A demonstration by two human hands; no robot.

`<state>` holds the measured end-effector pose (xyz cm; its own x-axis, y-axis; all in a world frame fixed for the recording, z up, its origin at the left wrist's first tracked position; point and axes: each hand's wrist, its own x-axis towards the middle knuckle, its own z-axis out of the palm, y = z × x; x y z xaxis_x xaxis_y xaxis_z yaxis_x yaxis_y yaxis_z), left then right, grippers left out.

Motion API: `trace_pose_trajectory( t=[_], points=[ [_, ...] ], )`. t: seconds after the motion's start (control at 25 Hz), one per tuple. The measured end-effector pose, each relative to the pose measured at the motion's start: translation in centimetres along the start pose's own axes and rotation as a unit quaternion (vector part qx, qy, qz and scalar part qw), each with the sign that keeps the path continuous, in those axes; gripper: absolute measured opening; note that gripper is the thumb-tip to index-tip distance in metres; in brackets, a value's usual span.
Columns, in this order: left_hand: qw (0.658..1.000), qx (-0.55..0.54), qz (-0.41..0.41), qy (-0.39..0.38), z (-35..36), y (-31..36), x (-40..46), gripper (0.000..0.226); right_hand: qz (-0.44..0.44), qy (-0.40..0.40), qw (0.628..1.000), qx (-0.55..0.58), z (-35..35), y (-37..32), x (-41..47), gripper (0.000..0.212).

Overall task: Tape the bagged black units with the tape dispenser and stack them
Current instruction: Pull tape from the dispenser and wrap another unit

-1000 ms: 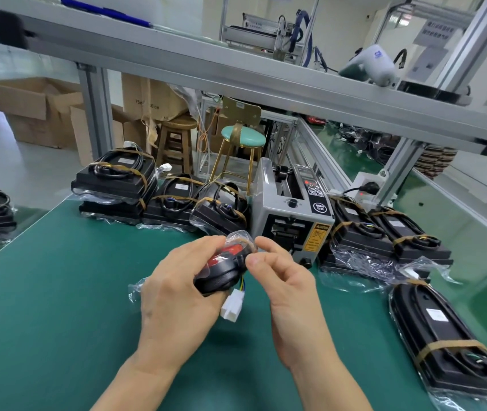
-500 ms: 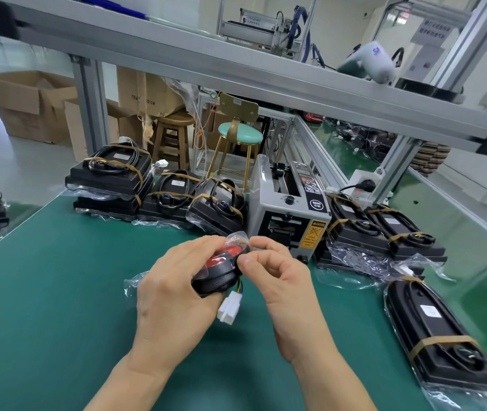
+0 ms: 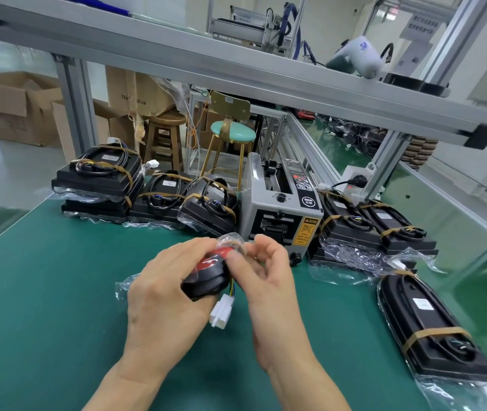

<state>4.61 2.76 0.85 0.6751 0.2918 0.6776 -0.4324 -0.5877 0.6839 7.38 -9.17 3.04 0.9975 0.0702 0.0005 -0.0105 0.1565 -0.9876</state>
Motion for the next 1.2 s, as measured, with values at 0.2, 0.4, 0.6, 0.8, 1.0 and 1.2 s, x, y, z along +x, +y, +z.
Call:
trace_pose_trajectory(
  t=[0.2, 0.4, 0.6, 0.8, 1.0, 1.2],
  points=[
    [0.998, -0.05, -0.044, -0.011, -0.9, 0.2, 0.0, 0.067, -0.022, -0.023, 0.999, -0.018, 0.9, 0.2, -0.4, 0.051],
    [0.964, -0.229, -0.131, -0.008, -2.3, -0.8, 0.0, 0.072, -0.075, -0.065, 0.987, -0.125, -1.6, -0.7, 1.0, 0.079],
    [0.868, -0.465, -0.174, -0.011, -2.8, -2.4, 0.2, 0.068, -0.099, -0.243, 0.907, -0.33, -4.1, -1.6, 1.8, 0.111],
    [0.814, -0.491, -0.291, -0.108, -4.9, -4.1, 1.3, 0.06, -0.227, -0.12, 0.83, -0.495, -4.6, -2.6, 2.0, 0.059],
    [0.971, -0.111, -0.157, -0.141, -4.5, -1.2, 2.2, 0.029, -0.273, -0.105, 0.697, -0.654, -3.8, -0.8, 1.5, 0.059],
    [0.975, -0.054, -0.168, -0.133, -4.0, -0.8, 1.8, 0.029, -0.297, -0.123, 0.73, -0.603, -2.1, 0.5, 1.7, 0.057]
  ],
)
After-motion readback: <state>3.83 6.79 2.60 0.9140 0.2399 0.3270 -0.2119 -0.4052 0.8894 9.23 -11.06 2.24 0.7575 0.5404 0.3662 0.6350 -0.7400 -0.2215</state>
